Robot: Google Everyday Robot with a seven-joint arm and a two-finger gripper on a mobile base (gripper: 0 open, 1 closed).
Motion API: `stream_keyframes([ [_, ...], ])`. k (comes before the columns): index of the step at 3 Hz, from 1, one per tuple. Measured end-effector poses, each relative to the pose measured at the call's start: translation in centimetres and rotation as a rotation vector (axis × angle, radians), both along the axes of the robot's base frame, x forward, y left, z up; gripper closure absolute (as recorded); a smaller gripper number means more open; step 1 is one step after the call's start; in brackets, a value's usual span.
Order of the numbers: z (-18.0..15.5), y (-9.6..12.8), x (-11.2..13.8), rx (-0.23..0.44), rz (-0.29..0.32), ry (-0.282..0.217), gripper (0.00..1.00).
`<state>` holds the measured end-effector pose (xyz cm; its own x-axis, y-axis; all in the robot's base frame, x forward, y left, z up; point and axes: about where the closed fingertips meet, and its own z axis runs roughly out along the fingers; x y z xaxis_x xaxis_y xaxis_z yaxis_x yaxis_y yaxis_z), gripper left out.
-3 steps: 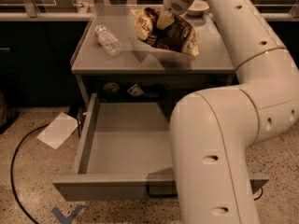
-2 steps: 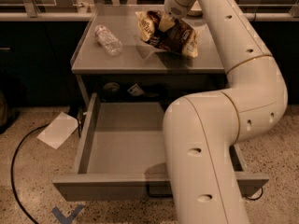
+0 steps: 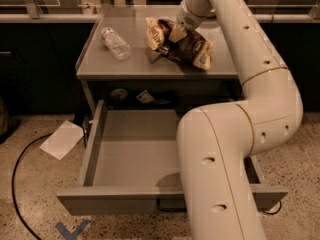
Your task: Pick brown chip bag from top drawer and place on counter
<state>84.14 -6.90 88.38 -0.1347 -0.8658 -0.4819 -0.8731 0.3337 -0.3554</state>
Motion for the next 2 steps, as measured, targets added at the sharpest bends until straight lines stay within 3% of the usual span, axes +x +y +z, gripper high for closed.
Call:
stream_keyframes([
  [2,0.00,0.00,0.00,0.000,0.000,0.000,0.35],
])
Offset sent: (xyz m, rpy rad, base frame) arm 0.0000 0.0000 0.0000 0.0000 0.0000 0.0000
